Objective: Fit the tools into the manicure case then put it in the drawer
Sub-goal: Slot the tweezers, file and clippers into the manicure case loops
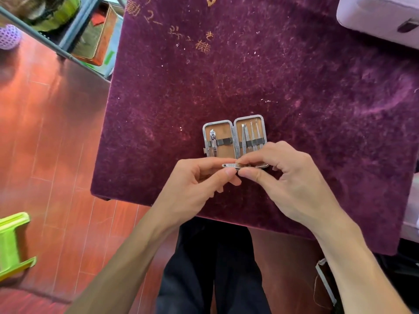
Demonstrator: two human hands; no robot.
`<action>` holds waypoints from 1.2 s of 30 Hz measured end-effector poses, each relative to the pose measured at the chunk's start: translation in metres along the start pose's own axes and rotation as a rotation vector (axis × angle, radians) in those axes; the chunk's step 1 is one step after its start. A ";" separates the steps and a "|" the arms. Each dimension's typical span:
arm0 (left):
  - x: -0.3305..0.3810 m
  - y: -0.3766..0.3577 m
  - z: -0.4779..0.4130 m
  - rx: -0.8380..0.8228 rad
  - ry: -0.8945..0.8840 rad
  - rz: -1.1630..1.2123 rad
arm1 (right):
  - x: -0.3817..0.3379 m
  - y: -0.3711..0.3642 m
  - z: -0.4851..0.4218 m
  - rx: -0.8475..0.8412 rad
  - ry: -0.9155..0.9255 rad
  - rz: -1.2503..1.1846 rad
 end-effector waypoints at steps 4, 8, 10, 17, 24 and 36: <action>-0.002 0.002 0.004 0.003 0.027 -0.045 | -0.004 -0.005 -0.004 -0.014 -0.027 0.026; 0.001 0.003 0.004 -0.040 0.002 -0.159 | -0.002 -0.004 -0.008 -0.129 -0.132 -0.012; 0.001 0.004 0.004 -0.045 0.006 -0.154 | -0.002 -0.003 -0.010 -0.187 -0.165 -0.059; 0.001 0.003 -0.002 0.084 0.080 -0.083 | 0.001 -0.011 -0.016 -0.120 -0.279 -0.242; 0.001 0.007 0.001 0.151 0.121 -0.010 | -0.009 -0.003 -0.020 -0.219 -0.219 -0.218; -0.008 0.002 -0.005 0.447 0.164 -0.001 | -0.011 -0.019 -0.015 0.114 0.047 0.004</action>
Point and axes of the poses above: each hand's wrist, its own z-axis away from the middle knuckle, its own y-axis out of the back of the hand, x = y × z, the point moved 2 cm from there along -z, towards the middle knuckle, and after that the axes turned 15 degrees about -y, right-handed, at the moved point
